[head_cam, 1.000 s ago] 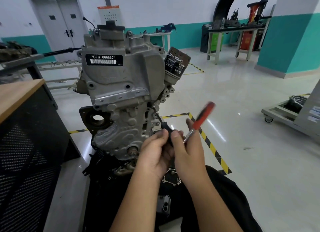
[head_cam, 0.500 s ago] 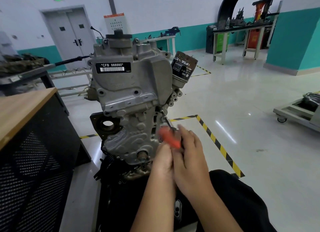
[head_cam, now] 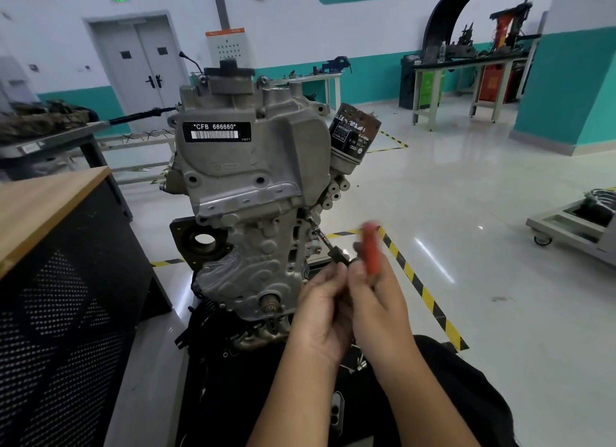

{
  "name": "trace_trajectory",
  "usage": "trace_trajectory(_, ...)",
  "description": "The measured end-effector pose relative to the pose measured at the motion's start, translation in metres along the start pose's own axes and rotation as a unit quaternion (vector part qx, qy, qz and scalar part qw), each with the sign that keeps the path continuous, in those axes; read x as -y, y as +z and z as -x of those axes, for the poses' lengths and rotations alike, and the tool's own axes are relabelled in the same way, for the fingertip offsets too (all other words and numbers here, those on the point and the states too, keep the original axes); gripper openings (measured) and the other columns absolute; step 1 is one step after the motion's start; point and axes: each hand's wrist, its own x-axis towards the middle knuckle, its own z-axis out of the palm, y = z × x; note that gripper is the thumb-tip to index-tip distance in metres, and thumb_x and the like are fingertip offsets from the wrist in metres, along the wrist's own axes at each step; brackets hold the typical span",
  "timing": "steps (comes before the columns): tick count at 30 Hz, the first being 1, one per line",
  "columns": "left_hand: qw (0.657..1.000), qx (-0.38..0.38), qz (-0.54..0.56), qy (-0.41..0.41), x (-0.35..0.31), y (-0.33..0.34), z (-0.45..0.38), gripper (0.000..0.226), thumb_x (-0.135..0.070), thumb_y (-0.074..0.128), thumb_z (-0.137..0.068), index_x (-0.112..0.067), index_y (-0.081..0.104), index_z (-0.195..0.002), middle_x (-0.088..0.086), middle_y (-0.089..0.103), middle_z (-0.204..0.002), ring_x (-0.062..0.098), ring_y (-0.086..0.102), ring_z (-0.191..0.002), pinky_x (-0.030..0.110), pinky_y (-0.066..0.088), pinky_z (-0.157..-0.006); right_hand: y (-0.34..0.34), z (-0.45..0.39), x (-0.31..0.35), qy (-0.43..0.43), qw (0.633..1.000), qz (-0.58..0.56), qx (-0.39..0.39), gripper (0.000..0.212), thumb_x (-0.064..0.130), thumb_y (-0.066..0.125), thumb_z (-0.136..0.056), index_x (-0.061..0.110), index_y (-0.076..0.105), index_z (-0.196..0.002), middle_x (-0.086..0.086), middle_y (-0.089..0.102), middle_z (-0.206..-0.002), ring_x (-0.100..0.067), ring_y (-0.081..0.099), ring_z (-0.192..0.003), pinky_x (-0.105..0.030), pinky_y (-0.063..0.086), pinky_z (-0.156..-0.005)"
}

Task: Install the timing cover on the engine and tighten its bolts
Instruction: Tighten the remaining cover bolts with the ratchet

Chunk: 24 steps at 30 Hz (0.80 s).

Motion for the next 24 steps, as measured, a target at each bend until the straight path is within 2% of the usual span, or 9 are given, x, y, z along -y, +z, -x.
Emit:
trace_trajectory(2,0.999,0.005,0.038,-0.022,-0.001,-0.001,0.000,0.019,-0.011,0.067,-0.082,-0.003,0.075,-0.098,0.016,0.074,-0.096,0.026,0.075,-0.082,0.039,0.064,-0.075,-0.004,-0.001,-0.005,0.080,0.989,-0.105,-0.067,0.025,0.035,0.054,-0.106,0.033,0.077,-0.098,0.007,0.079,-0.099,-0.013,0.077,-0.096,-0.026,0.061,-0.073)
trace_trajectory(4,0.998,0.011,0.050,-0.025,-0.002,-0.002,-0.002,0.021,-0.012,0.064,-0.083,-0.003,0.073,-0.100,0.016,0.074,-0.095,0.026,0.076,-0.080,0.035,0.063,-0.068,-0.006,-0.002,-0.005,0.096,0.989,-0.080,-0.079,0.032,0.041,0.053,-0.105,0.023,0.076,-0.091,0.003,0.078,-0.091,-0.015,0.078,-0.088,-0.028,0.061,-0.065)
trace_trajectory(7,1.000,0.002,0.009,-0.011,-0.003,0.000,-0.002,0.033,-0.017,0.072,-0.077,-0.004,0.070,-0.107,0.016,0.075,-0.096,0.025,0.075,-0.080,0.036,0.063,-0.073,-0.013,-0.005,-0.001,-0.037,0.992,0.115,-0.027,0.023,0.045,0.056,-0.097,0.038,0.058,-0.119,0.021,0.072,-0.103,-0.004,0.072,-0.102,-0.028,0.059,-0.082)
trace_trajectory(11,1.000,-0.003,-0.011,-0.016,0.000,-0.001,0.001,0.041,-0.010,0.083,-0.071,-0.005,0.070,-0.110,0.017,0.070,-0.101,0.027,0.069,-0.092,0.039,0.055,-0.089,-0.004,-0.005,-0.008,0.010,0.997,0.073,-0.014,0.033,0.037,0.054,-0.096,0.065,0.055,-0.113,0.028,0.064,-0.114,0.006,0.062,-0.110,-0.012,0.048,-0.087)
trace_trajectory(13,0.999,-0.025,-0.012,-0.017,0.000,-0.005,0.000,0.040,-0.016,0.073,-0.081,-0.001,0.069,-0.117,0.022,0.071,-0.113,0.030,0.070,-0.101,0.041,0.057,-0.093,0.003,0.006,-0.009,0.023,0.998,0.032,-0.058,0.025,0.032,0.053,-0.104,0.051,0.069,-0.098,0.011,0.077,-0.102,-0.009,0.074,-0.099,-0.024,0.058,-0.081)
trace_trajectory(16,0.999,-0.035,-0.023,-0.010,-0.004,-0.009,0.001,0.018,-0.013,0.062,-0.093,-0.006,0.078,-0.098,0.018,0.077,-0.105,0.025,0.076,-0.090,0.034,0.062,-0.071,0.003,0.000,-0.015,0.110,0.981,-0.088,-0.137,0.017,0.029,0.052,-0.107,0.025,0.068,-0.103,-0.003,0.080,-0.097,-0.019,0.078,-0.090,-0.035,0.063,-0.074)
trace_trajectory(20,0.998,-0.046,-0.051,0.003,-0.002,-0.006,-0.002,0.010,-0.009,0.066,-0.091,-0.004,0.073,-0.095,0.013,0.076,-0.086,0.022,0.075,-0.076,0.029,0.060,-0.066,0.004,0.000,-0.016,-0.016,0.988,0.106,-0.112,0.030,0.035,0.051,-0.104,0.047,0.047,-0.132,0.036,0.062,-0.105,0.010,0.061,-0.105,-0.015,0.046,-0.090)
trace_trajectory(22,0.999,-0.040,-0.034,0.001,-0.002,-0.004,-0.001,0.023,-0.012,0.075,-0.080,-0.004,0.068,-0.101,0.011,0.072,-0.088,0.020,0.072,-0.079,0.030,0.059,-0.071,0.006,0.000,-0.020,-0.005,0.987,0.126,-0.104,0.027,0.042,0.050,-0.100,0.054,0.047,-0.124,0.036,0.052,-0.111,0.009,0.054,-0.109,-0.015,0.042,-0.089)
trace_trajectory(24,0.999,-0.025,-0.006,-0.033,-0.006,-0.005,0.002,0.032,-0.015,0.075,-0.079,-0.004,0.070,-0.108,0.013,0.074,-0.099,0.022,0.074,-0.089,0.032,0.060,-0.078,0.017,0.008,-0.016,0.030,0.994,0.038,-0.100,0.023,0.035,0.053,-0.103,0.047,0.056,-0.122,0.028,0.065,-0.118,0.005,0.063,-0.110,-0.024,0.052,-0.094)
